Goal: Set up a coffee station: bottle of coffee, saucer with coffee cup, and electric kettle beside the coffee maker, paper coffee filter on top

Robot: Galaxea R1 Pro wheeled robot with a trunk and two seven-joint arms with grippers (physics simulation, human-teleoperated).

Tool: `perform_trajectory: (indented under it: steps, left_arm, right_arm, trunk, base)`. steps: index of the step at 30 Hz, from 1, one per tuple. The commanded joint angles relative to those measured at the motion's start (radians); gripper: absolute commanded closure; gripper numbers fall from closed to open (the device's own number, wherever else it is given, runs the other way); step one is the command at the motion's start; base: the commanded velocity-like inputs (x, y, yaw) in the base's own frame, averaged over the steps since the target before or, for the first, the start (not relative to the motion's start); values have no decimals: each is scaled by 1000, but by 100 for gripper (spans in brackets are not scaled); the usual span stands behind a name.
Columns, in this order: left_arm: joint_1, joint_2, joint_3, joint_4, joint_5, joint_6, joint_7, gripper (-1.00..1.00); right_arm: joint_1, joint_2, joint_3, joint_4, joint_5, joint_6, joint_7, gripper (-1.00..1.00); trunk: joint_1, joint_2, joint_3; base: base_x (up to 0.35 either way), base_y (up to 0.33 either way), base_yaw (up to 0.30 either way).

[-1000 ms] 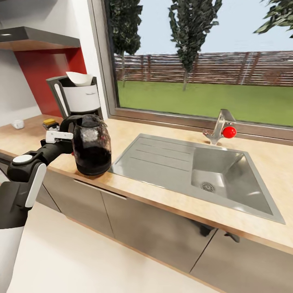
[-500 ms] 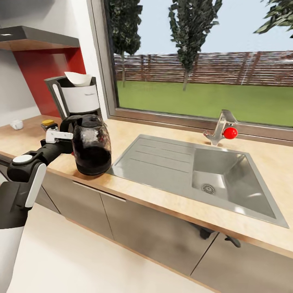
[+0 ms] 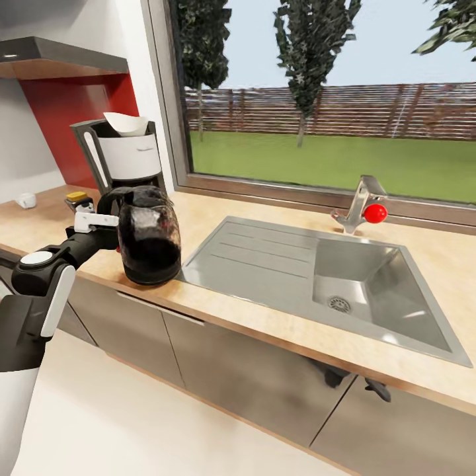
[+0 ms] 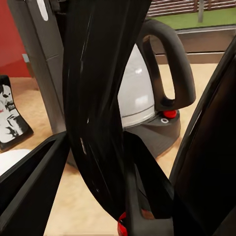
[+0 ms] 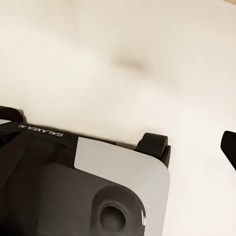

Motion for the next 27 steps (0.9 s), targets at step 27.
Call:
perform_trajectory:
  steps: [27]
  left_arm:
    - [-1, 1, 27, -2, 6, 5, 1, 100]
  right_arm:
    - [0, -1, 5, -2, -11, 9, 1, -100]
  trunk:
    - [34, -64, -29]
  base:
    - [0, 0, 0]
